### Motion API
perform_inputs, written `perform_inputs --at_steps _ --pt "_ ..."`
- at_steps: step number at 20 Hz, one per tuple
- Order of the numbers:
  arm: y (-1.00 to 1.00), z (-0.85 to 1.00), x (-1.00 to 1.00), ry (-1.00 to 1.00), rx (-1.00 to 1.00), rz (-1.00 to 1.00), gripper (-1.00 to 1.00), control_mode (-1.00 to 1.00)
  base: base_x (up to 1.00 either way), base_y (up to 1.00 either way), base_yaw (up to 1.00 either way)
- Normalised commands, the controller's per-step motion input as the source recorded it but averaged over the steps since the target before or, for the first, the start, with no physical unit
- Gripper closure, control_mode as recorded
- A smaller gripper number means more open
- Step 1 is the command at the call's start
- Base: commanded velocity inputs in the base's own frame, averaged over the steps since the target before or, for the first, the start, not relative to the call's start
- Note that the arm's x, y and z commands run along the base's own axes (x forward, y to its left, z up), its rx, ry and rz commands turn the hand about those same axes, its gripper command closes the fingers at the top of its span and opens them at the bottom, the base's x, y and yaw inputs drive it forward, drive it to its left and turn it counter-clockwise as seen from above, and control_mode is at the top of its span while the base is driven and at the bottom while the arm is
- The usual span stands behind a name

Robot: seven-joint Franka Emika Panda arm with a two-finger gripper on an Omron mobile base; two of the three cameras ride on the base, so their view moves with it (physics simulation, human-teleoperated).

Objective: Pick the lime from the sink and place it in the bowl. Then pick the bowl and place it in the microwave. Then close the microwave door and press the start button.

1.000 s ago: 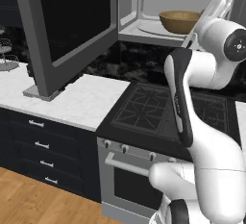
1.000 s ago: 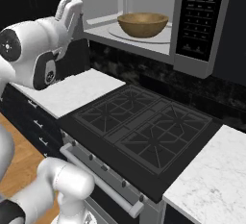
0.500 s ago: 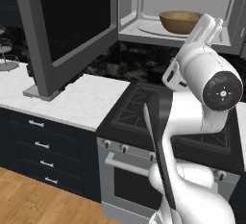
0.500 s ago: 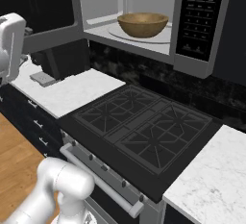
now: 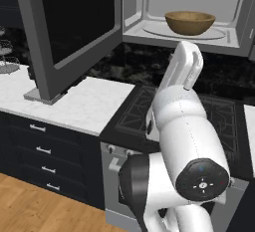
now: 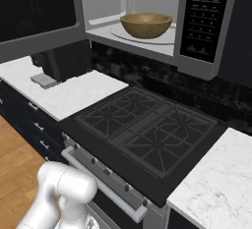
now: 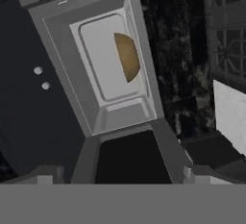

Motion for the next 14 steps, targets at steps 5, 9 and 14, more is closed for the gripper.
perform_inputs --at_steps 5,9,14 --pt "0.93 0.00 -0.43 0.11 -0.20 0.00 -1.00 -1.00 0.00 0.00 0.00" --pt "0.88 -0.21 0.00 0.05 -0.02 0.00 -1.00 -1.00 0.00 0.00 0.00" --pt "0.76 -0.53 0.16 0.00 0.02 0.00 -1.00 -1.00 0.00 0.00 0.00"
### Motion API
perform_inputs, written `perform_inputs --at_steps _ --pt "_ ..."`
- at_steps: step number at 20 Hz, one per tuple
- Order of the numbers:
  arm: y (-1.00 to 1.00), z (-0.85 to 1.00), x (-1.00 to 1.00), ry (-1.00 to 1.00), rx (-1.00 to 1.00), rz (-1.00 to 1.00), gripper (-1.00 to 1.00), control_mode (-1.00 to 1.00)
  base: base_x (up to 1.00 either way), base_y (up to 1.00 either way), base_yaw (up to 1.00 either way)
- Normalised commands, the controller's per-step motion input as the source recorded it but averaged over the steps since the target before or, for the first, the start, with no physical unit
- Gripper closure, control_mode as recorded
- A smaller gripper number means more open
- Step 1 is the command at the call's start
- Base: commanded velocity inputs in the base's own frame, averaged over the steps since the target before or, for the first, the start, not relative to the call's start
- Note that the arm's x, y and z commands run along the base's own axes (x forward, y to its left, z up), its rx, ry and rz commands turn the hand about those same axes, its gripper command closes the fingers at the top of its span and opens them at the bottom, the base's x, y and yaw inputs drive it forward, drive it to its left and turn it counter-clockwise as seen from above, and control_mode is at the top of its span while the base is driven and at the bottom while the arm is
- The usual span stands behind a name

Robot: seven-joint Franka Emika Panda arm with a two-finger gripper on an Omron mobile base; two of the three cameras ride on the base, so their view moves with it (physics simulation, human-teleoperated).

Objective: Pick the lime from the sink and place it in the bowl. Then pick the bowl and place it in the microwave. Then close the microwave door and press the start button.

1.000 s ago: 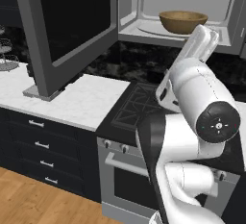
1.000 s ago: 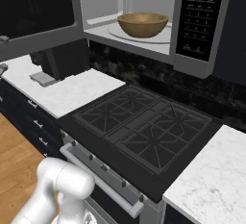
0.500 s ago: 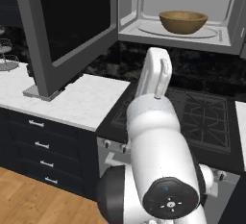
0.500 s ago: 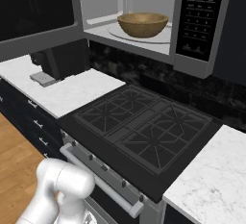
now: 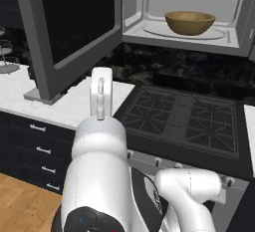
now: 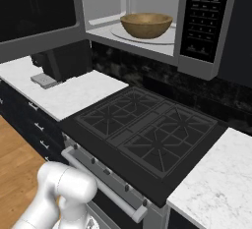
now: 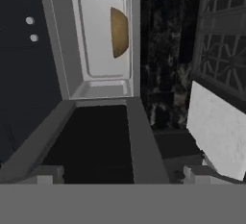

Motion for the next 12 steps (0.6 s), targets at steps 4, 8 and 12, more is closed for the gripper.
perform_inputs --at_steps 4,8,12 --pt "0.62 -0.76 0.20 -0.01 0.07 0.00 -1.00 -1.00 0.00 0.00 0.00" --pt "0.60 -0.67 0.29 0.00 0.04 0.00 -1.00 -1.00 0.00 0.00 0.00" --pt "0.46 -0.37 0.23 -0.11 0.11 -0.01 -1.00 -1.00 0.00 0.00 0.00"
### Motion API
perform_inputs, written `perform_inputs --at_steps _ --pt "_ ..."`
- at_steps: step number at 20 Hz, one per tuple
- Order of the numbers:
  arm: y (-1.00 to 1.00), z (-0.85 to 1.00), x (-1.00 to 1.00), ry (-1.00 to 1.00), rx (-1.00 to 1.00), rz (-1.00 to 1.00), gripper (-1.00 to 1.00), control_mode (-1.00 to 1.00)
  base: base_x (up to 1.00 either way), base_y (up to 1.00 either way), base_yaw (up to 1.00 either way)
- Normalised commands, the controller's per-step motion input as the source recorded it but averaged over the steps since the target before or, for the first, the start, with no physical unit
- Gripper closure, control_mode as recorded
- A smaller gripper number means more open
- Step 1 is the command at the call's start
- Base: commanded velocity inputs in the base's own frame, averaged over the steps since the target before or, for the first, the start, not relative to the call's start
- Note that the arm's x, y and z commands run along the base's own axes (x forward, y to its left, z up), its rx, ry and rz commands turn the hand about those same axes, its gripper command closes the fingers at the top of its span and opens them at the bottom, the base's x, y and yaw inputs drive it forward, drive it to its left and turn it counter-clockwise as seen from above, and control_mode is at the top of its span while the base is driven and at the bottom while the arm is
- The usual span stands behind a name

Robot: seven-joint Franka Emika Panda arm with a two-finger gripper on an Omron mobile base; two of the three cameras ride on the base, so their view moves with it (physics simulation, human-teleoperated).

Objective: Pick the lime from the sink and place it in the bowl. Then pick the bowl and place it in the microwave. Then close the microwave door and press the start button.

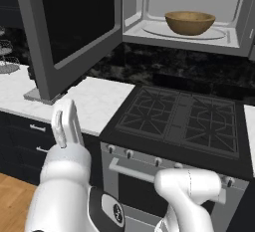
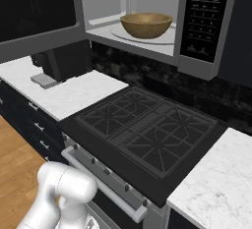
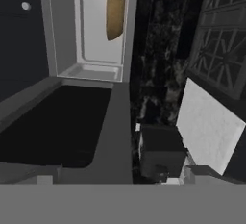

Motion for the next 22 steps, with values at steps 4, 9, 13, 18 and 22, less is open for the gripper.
perform_inputs --at_steps 4,9,13,18,22 --pt "0.49 -0.39 0.40 -0.12 0.15 -0.03 -1.00 -1.00 0.00 0.00 0.00" --pt "0.60 -0.55 0.57 0.00 0.13 -0.04 -1.00 -1.00 0.00 0.00 0.00" --pt "0.66 -0.42 0.32 -0.01 0.15 -0.06 -1.00 -1.00 0.00 0.00 0.00" --pt "0.65 -0.34 0.44 -0.03 0.13 -0.08 -1.00 -1.00 0.00 0.00 0.00" --pt "0.54 -0.24 0.50 -0.06 0.12 -0.10 -1.00 -1.00 0.00 0.00 0.00"
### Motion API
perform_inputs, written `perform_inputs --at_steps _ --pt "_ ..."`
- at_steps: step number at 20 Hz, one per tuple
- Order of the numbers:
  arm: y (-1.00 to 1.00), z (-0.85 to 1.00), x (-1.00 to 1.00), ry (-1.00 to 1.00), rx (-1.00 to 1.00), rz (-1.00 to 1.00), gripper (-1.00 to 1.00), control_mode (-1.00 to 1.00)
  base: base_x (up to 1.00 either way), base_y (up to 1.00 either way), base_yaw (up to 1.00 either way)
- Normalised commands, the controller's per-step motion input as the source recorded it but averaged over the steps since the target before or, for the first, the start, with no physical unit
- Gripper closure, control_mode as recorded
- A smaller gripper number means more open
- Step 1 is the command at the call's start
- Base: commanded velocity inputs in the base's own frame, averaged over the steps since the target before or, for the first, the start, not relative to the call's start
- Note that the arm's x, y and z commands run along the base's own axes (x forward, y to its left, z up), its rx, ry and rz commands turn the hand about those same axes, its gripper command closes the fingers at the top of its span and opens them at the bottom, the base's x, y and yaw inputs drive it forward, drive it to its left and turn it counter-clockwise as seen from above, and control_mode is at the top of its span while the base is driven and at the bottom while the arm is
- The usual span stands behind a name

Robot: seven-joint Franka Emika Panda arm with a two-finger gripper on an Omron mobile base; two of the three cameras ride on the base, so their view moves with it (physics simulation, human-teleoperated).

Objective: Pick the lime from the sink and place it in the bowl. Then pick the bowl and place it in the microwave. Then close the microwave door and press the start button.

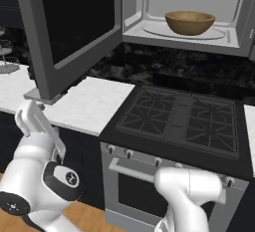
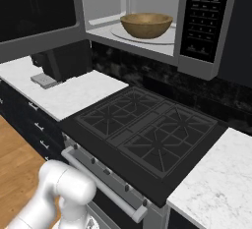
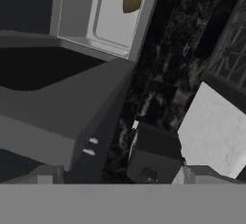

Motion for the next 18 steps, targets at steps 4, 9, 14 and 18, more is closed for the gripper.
perform_inputs --at_steps 4,9,14,18 --pt "0.42 -0.09 0.43 -0.16 0.08 -0.12 -1.00 -1.00 0.00 0.00 0.00" --pt "0.42 -0.02 0.58 -0.18 0.05 -0.14 -1.00 -1.00 0.00 0.00 0.00" --pt "0.37 -0.01 0.66 -0.14 0.06 -0.12 -1.00 -1.00 0.00 0.00 0.00" --pt "0.34 -0.09 0.48 -0.11 0.11 -0.09 -1.00 -1.00 0.00 0.00 0.00"
